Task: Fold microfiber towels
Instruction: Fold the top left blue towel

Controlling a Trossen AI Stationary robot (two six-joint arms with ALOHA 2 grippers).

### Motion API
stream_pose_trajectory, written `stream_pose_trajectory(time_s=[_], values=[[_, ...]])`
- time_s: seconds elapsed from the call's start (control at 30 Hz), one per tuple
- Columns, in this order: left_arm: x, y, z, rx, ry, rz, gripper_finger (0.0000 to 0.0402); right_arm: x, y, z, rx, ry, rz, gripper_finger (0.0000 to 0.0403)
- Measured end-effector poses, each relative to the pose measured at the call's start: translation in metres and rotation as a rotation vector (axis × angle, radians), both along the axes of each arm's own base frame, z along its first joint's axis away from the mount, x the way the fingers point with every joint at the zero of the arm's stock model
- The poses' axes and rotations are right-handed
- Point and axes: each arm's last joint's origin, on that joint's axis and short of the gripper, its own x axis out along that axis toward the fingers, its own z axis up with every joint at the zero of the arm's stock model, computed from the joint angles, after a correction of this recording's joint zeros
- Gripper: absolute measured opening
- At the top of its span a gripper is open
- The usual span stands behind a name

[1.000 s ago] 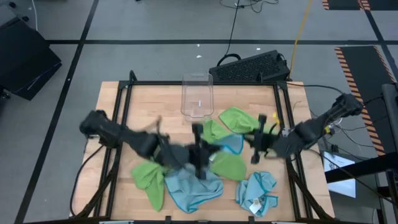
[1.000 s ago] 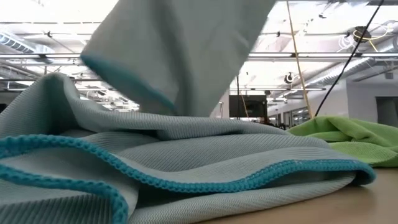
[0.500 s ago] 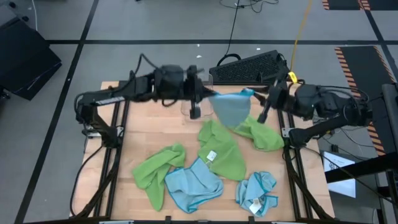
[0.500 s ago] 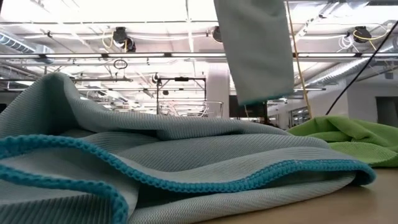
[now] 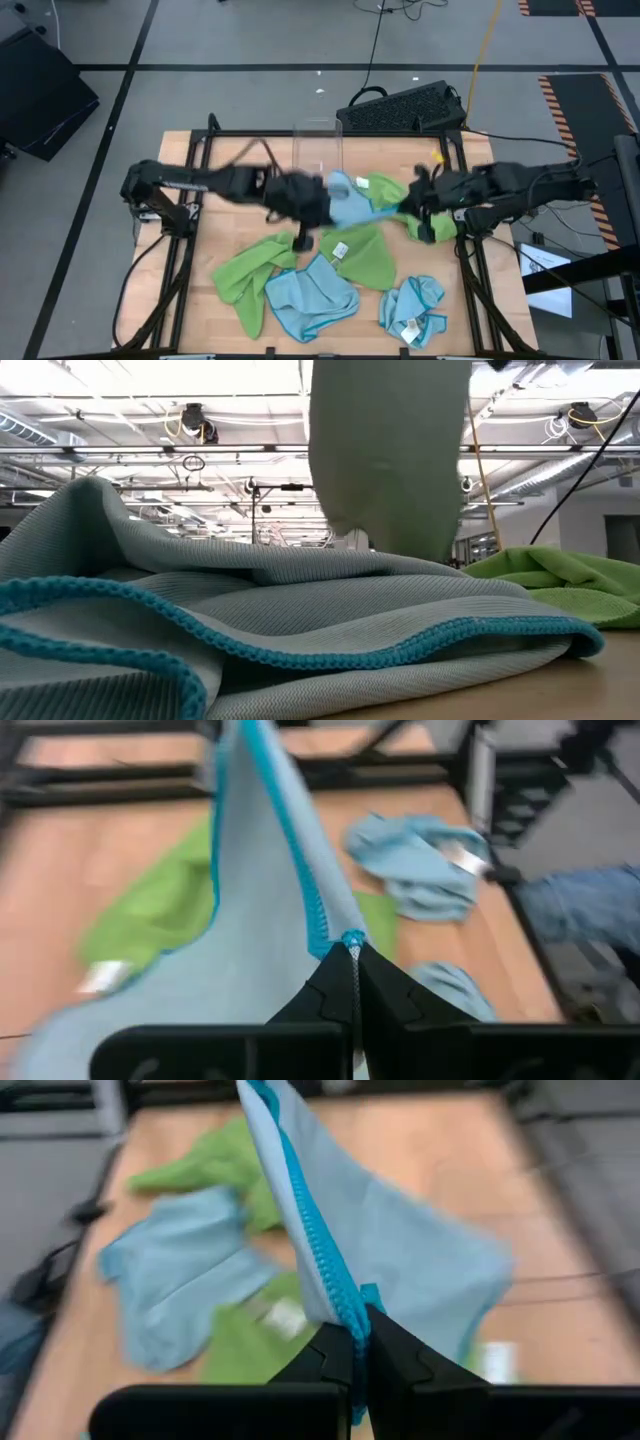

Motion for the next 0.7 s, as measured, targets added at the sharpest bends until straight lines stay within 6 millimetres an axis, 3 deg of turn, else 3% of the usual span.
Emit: stream_pose_trajectory(time_s=[0.23,0.5,0.7], values=[[-0.007,-0.065,-0.033,-0.006,-0.021,-0.024,0.0005,0.009,0.024,-0.044,0.141,0.015,0.143,0.0004],[-0.018,-0.112,-0.074,-0.120,-0.106,-0.005,0.0007,0.004,0.055,-0.089,0.250,0.029,0.254,0.0004],[-0.032,-0.140,-0.098,-0.216,-0.242,-0.009,0.0007,0.000,0.081,-0.120,0.417,-0.090,0.357,0.0004]])
